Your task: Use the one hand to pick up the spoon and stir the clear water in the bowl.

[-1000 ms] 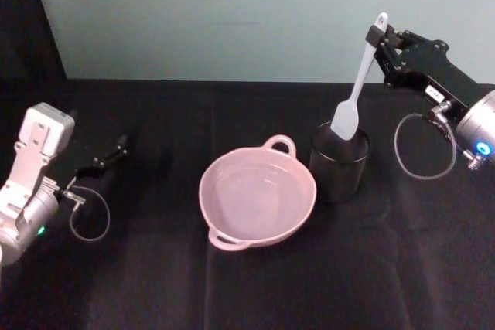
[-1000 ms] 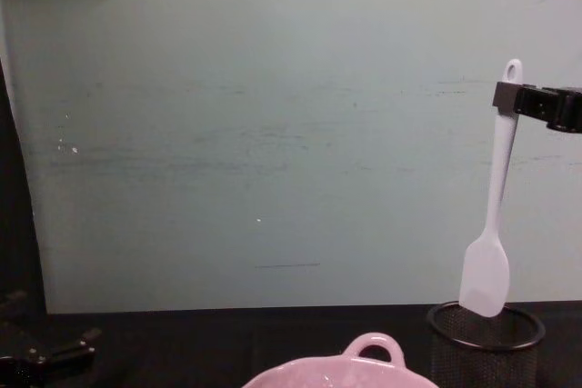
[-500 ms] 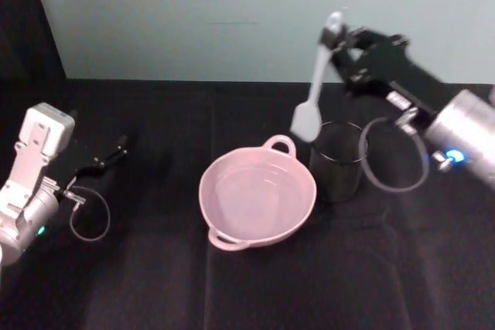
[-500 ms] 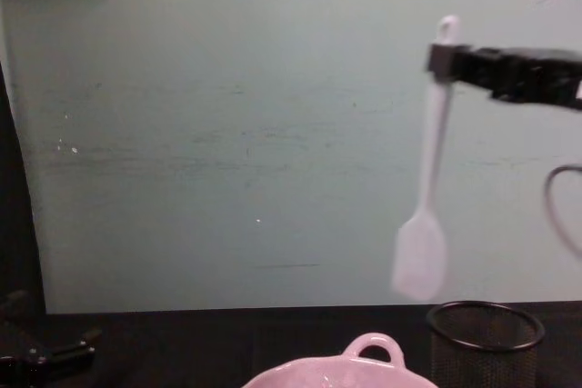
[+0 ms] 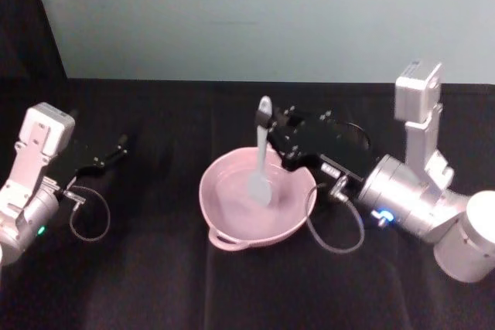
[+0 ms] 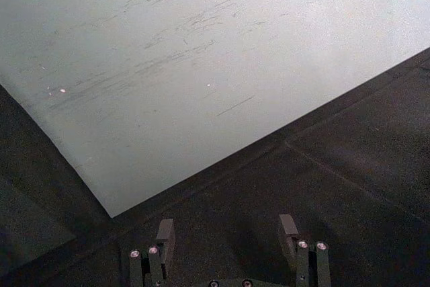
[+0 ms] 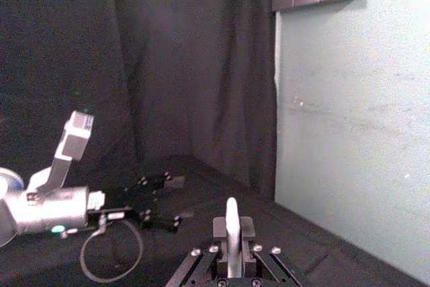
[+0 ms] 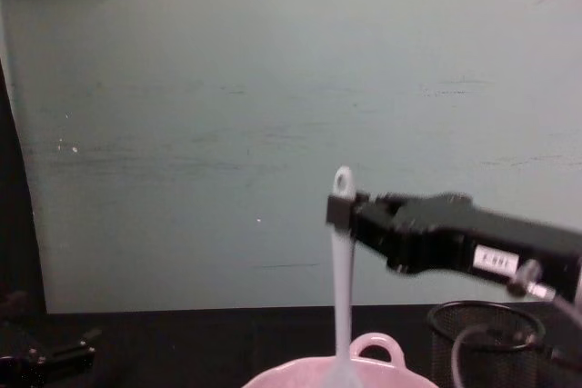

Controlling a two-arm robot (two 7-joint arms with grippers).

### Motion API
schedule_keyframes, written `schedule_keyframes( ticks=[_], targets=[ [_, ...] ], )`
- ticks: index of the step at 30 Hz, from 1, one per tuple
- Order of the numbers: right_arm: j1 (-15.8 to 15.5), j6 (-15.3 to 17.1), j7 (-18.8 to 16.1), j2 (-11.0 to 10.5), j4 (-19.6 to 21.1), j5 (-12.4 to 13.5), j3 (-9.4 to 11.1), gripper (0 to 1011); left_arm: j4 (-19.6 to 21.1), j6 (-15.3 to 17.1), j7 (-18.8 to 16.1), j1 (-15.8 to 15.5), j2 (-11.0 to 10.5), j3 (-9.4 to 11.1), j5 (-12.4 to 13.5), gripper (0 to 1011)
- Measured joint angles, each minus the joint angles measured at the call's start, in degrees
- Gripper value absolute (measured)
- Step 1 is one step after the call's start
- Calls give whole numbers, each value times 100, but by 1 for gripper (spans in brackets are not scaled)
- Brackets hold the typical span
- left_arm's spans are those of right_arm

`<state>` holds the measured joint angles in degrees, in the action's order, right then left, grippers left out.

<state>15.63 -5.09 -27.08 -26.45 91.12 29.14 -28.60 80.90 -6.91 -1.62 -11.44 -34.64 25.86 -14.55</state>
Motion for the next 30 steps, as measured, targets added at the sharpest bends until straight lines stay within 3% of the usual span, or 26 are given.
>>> schedule_keyframes(
  ticks=[15, 22, 30],
  targets=[
    [-81, -130, -190, 367, -267, -192, -64, 121, 0, 0, 0, 0, 0, 0, 0, 1011],
    [170, -142, -316, 670, -687, -193, -55, 122, 0, 0, 0, 0, 0, 0, 0, 1011],
    [659, -134, -329, 1029, -1450, -260, -34, 121, 0, 0, 0, 0, 0, 0, 0, 1011]
  ],
)
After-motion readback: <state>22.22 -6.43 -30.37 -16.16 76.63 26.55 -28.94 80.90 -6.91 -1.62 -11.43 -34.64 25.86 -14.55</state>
